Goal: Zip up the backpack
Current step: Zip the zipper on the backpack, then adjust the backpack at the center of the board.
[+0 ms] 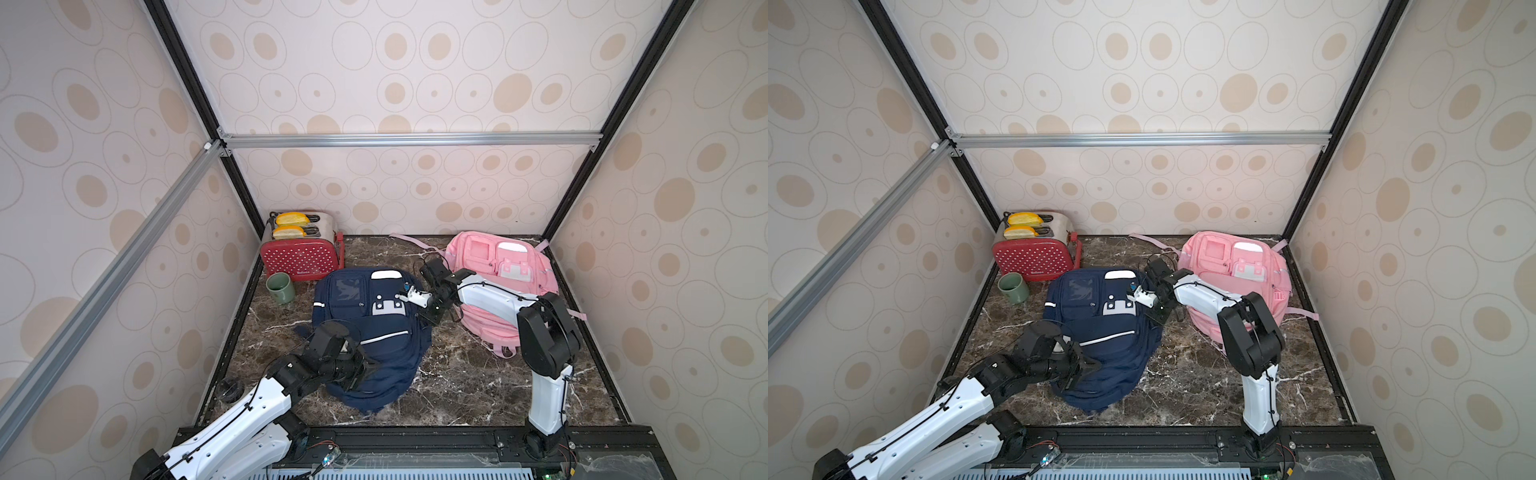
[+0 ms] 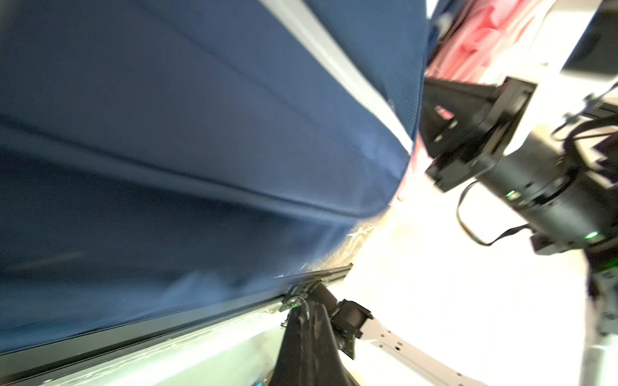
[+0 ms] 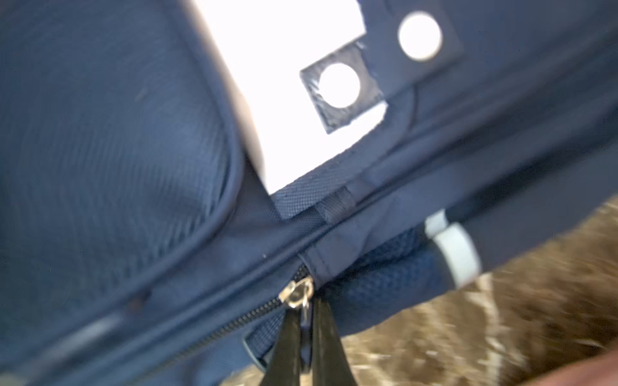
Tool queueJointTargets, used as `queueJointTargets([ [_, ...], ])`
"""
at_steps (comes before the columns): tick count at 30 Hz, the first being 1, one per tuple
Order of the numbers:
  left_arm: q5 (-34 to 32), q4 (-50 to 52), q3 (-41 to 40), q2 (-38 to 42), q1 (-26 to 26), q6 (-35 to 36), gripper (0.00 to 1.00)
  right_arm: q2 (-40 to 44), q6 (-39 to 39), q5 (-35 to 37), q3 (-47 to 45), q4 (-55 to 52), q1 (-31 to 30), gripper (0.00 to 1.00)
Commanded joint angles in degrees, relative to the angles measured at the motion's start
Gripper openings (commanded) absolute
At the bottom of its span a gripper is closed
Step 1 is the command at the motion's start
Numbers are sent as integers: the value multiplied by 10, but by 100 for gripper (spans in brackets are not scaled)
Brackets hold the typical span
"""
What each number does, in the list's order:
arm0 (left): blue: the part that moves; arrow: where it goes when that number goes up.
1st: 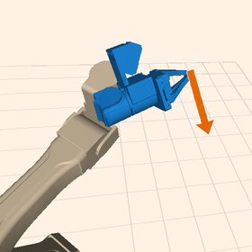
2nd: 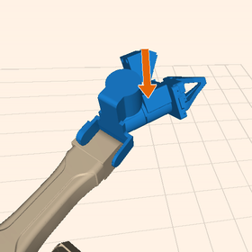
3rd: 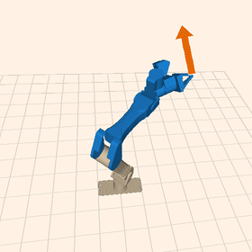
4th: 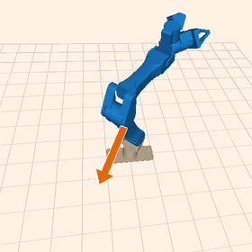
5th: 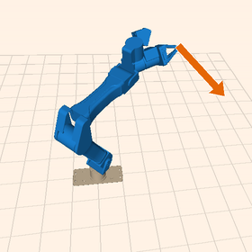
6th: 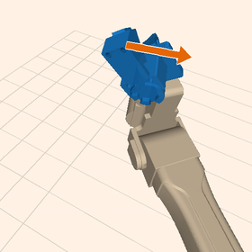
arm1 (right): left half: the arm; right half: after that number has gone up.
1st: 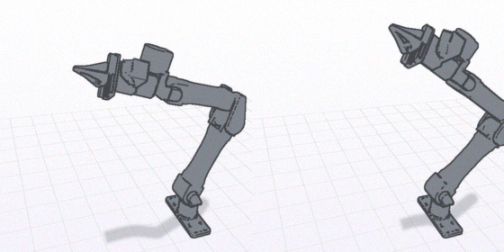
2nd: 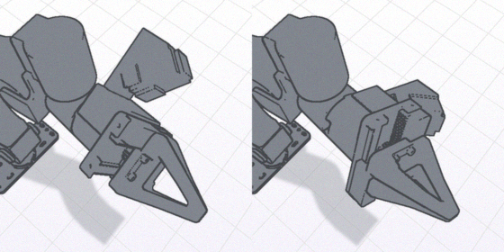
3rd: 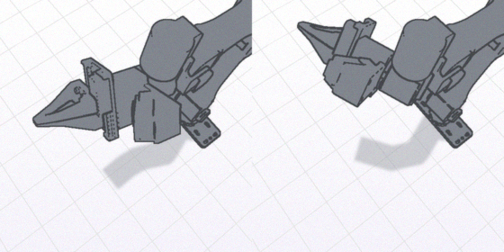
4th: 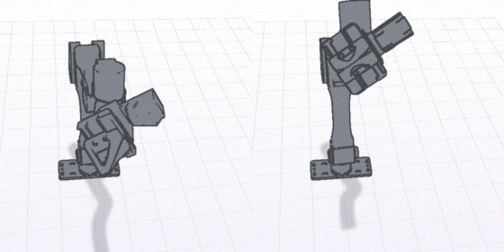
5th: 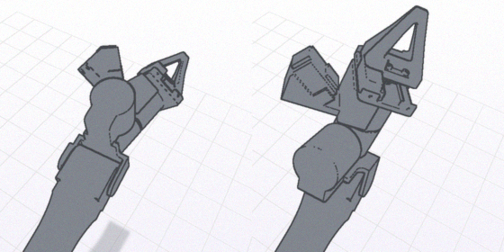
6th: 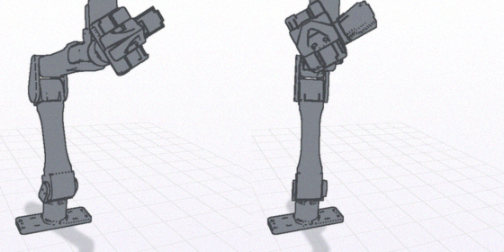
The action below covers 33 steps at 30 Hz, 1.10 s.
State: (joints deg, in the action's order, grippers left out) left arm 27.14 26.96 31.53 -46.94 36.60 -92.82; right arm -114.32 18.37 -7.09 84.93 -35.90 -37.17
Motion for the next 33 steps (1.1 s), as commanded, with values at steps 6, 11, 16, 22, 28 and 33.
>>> queueJointTargets([
  [6,5,30,33,-16,-5,47,14,23,-21,80,-10,33,46,0],
  [11,-35,204,143,-72,-27,192,50,54,-36,46,-12,1,48,38],
  [16,-109,322,262,-146,-88,338,60,75,-95,0,28,-89,46,56],
  [22,-145,296,304,-266,-178,461,63,141,-164,-80,9,-130,35,70],
  [28,-183,247,332,-387,-203,519,63,215,-253,-146,-97,-101,-1,71],
  [33,-174,198,326,-448,-221,533,62,278,-305,-162,-204,-56,0,71],
])
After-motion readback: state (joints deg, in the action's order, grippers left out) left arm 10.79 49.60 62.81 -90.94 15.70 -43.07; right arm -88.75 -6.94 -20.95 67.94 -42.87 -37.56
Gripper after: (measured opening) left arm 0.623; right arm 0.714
